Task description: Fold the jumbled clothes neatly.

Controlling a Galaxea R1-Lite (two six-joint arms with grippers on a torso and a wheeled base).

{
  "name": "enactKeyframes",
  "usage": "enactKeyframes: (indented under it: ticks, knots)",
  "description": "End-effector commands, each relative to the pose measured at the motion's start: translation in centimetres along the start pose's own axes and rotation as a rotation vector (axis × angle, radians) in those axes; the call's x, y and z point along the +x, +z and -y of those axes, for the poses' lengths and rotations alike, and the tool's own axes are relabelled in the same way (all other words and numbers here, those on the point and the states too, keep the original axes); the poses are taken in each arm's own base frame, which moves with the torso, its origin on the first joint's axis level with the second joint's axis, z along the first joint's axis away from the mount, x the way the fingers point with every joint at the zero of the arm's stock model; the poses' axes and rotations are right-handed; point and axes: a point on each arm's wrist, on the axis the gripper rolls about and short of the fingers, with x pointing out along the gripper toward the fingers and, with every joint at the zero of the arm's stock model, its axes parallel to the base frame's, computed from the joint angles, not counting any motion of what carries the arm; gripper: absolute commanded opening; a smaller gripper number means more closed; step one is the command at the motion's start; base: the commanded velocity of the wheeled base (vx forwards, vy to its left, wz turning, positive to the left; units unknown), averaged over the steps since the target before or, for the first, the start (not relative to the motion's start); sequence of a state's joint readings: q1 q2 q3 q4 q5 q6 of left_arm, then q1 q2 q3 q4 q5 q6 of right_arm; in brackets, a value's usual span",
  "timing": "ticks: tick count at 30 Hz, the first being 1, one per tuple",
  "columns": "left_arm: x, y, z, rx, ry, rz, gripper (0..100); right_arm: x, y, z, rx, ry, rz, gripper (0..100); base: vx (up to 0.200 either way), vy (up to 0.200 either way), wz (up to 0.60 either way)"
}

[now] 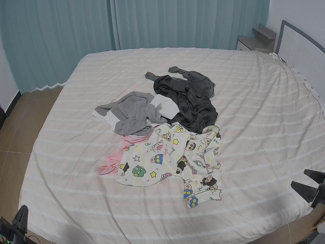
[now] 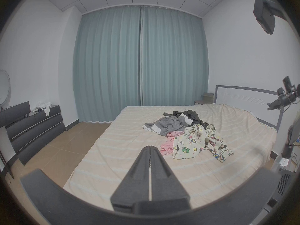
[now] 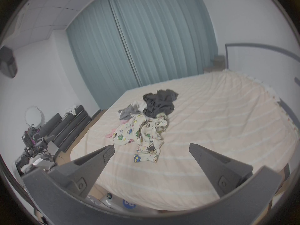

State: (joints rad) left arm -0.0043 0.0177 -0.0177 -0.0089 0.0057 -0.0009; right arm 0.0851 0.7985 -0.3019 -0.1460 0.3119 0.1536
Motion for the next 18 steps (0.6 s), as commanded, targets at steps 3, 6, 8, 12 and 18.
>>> enactKeyframes:
  ticks: [3, 6, 8, 12, 18]
  knots:
    - [0.0, -0.5, 0.0, -0.002, -0.011, -0.001, 0, 19.7, -3.6, 2.0, 0.263, 0.080, -0.517, 100, 0.000, 0.000, 0.00]
    - [0.0, -0.5, 0.0, -0.002, -0.011, -0.003, 0, 22.7, -5.2, 1.8, 0.272, 0.060, -0.537, 100, 0.000, 0.000, 0.00]
    - [0.0, -0.5, 0.0, -0.002, -0.011, -0.003, 0, 23.8, -5.8, 1.6, 0.280, 0.050, -0.540, 100, 0.000, 0.000, 0.00]
    - [0.0, -0.5, 0.0, -0.002, -0.011, -0.003, 0, 27.2, -7.4, 0.9, 0.312, 0.035, -0.530, 100, 0.000, 0.000, 0.00]
    - [0.0, -0.5, 0.0, -0.004, -0.011, -0.003, 0, 29.8, -8.4, 0.6, 0.313, -0.031, -0.515, 100, 0.000, 0.000, 0.00]
